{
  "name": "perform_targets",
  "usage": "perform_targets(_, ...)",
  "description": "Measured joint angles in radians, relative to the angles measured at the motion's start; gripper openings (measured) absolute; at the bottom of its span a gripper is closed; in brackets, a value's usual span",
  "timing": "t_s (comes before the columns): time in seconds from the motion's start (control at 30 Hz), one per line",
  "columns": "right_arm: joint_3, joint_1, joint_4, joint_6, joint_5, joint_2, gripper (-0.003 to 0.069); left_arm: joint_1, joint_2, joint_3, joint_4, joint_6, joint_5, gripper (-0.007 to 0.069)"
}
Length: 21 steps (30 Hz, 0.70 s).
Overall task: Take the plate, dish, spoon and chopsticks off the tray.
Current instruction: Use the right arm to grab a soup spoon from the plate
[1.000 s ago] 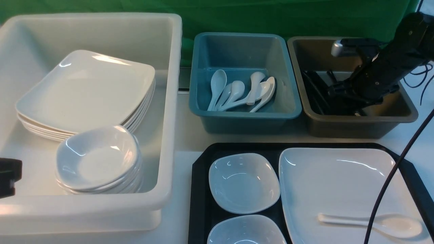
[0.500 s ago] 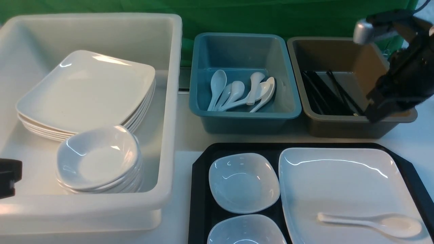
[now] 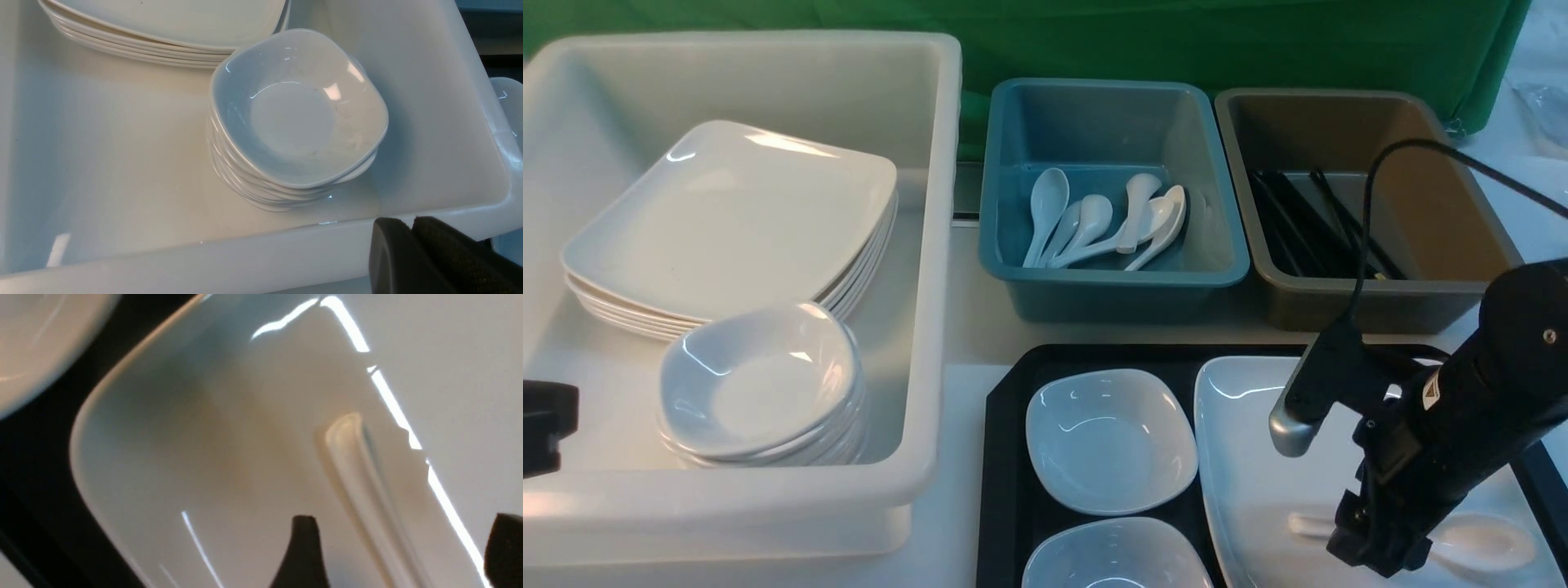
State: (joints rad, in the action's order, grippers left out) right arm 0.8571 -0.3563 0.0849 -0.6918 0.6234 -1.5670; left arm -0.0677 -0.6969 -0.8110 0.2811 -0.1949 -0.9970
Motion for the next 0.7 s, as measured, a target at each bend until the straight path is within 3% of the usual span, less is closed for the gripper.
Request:
perform_targets(0.37,-0.007,-0.011,-0.007,-0.005,-0.046,-0.087,0.0529,0.0,0.0,0.0,0.001,0.0,0.004,0.0036)
perform_targets(0.43,-0.007,-0.015,-0.007,-0.005,-0.047,-0.091,0.0484,0.0,0.0,0.0,0.001,0.0,0.004,0.0036)
perform_targets(0.53,-0.007,-0.016,-0.005,-0.006,-0.057,-0.094,0.0326,0.0,0.0,0.0,0.001,0.0,0.004,0.0036)
perform_targets(0.7,0.0,-0.016,-0.005,-0.006,-0.063,-0.094,0.0123,0.0,0.0,0.0,0.001,0.0,0.004,0.0036)
